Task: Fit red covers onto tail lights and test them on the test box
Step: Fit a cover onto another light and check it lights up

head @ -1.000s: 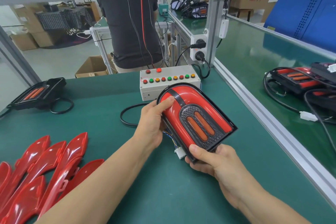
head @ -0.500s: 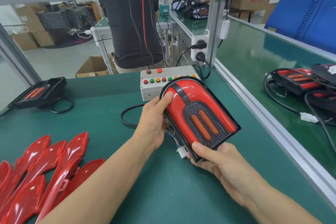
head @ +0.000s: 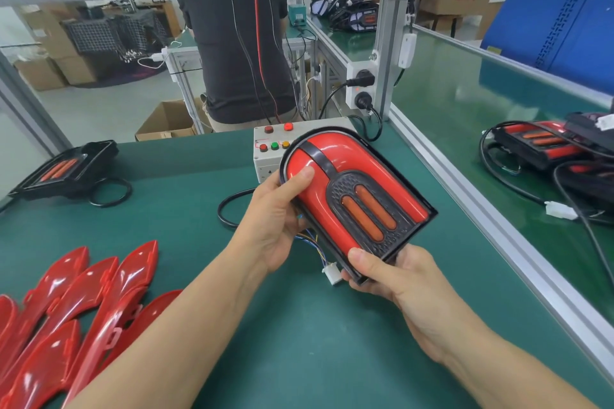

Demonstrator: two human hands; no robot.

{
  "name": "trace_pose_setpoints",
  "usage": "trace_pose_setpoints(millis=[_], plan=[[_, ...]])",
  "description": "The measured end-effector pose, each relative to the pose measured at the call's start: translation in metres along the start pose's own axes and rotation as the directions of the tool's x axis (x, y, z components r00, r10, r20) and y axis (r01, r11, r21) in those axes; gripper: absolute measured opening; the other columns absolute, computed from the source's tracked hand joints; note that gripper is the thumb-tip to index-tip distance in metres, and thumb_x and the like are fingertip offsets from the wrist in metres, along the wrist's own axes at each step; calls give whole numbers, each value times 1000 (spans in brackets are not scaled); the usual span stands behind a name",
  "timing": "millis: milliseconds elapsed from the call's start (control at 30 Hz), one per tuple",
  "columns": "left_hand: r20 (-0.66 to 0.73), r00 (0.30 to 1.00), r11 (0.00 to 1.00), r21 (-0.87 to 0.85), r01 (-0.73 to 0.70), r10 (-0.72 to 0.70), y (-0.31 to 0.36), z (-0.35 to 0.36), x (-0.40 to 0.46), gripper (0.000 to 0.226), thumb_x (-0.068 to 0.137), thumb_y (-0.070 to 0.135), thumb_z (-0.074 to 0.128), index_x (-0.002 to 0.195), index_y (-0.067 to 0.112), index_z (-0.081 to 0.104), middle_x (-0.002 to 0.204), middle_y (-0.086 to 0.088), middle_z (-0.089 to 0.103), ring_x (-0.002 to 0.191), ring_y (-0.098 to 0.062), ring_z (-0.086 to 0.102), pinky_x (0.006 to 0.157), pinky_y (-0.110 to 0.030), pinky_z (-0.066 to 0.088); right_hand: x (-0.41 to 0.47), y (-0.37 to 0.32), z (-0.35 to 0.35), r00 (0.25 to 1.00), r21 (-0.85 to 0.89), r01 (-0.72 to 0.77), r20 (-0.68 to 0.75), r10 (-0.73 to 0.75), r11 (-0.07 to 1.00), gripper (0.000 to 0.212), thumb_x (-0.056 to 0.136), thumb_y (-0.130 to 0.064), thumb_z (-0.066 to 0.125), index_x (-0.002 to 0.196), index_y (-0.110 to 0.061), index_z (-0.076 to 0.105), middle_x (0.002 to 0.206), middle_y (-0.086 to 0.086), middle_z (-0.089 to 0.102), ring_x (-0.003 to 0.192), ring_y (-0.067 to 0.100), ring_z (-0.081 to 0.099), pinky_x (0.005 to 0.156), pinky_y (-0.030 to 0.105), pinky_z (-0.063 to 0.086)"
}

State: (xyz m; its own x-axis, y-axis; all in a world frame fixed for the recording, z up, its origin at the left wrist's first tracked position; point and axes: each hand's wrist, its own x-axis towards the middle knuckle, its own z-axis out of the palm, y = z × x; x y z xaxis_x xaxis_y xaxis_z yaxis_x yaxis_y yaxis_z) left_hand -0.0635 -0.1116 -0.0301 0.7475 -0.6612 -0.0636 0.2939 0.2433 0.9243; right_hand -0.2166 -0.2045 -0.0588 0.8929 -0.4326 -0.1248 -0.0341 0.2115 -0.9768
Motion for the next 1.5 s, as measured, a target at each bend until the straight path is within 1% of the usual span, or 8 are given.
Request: trace_pose_setpoints(millis=[233, 400, 500, 667, 800, 1033, 1167, 1500], plan=[[16, 998, 997, 56, -56, 56, -1, 2, -2, 46, 70, 20, 73, 111, 5, 60, 100, -12, 71, 84, -24, 68, 60, -33, 56, -4, 3, -2, 1000, 3, 3, 17, -3, 1000, 36, 78, -31, 68, 111, -16, 69, 102, 5, 75, 89, 19, 70, 81, 30, 58], [-68, 987, 983, 122, -138, 147, -14, 2, -4, 35, 76, 15, 71, 108, 4, 61, 94, -13, 71, 78, -24, 68, 59, -35, 56, -3, 9, 4, 998, 43, -25, -55, 28, 999, 25, 79, -20, 73, 101, -10, 73, 93, 14, 75, 76, 20, 69, 70, 25, 57], [-76, 995, 995, 83, -59, 65, -22, 4, -7, 30, 81, 17, 67, 109, 9, 61, 98, -10, 72, 83, -23, 69, 65, -35, 58, -3, 14, 7, 992, 81, -57, -104, 66, 995, 19, 82, -11, 70, 101, -8, 72, 89, 13, 76, 70, 16, 69, 63, 21, 55], [76, 996, 998, 43, 43, -46, -16, 24, -4, 54, 78, 18, 73, 125, 5, 51, 116, -15, 67, 103, -30, 66, 86, -41, 55, 10, 3, 0, 993, 159, 31, -116, -13, 987, 31, 74, -25, 72, 101, -11, 74, 90, 7, 76, 77, 16, 71, 66, 22, 56], [106, 988, 973, 212, 92, -116, -28, 29, -19, 32, 85, 6, 66, 116, 3, 58, 107, -11, 71, 89, -20, 69, 69, -29, 57, 15, 0, -3, 1000, 200, 6, -28, 0, 980, 33, 78, -25, 65, 108, -11, 72, 100, 8, 75, 93, 20, 70, 81, 31, 58], [47, 998, 977, 213, 19, -30, -30, 22, -30, 18, 87, 6, 62, 106, 8, 62, 97, -7, 74, 86, -20, 71, 63, -26, 56, 9, 1, -4, 997, 119, 18, 76, -28, 993, 26, 94, -11, 56, 116, -15, 69, 114, 2, 72, 110, 22, 66, 97, 38, 52], [12, 996, 961, 263, -84, 83, -33, 25, -38, 17, 88, 8, 61, 105, 9, 63, 98, -5, 74, 92, -21, 70, 77, -36, 58, 6, 3, 2, 996, 66, 86, 22, -88, 994, 25, 94, -13, 56, 114, -17, 70, 110, 2, 73, 102, 20, 69, 94, 39, 52], [-9, 999, 983, 178, 47, -46, -42, 25, -36, 19, 85, 4, 63, 104, 3, 63, 89, -7, 75, 72, -15, 71, 52, -20, 51, 3, 14, 8, 987, 149, 8, -158, 16, 989, 19, 90, -9, 61, 105, -10, 73, 98, 6, 76, 93, 24, 72, 75, 28, 57]])
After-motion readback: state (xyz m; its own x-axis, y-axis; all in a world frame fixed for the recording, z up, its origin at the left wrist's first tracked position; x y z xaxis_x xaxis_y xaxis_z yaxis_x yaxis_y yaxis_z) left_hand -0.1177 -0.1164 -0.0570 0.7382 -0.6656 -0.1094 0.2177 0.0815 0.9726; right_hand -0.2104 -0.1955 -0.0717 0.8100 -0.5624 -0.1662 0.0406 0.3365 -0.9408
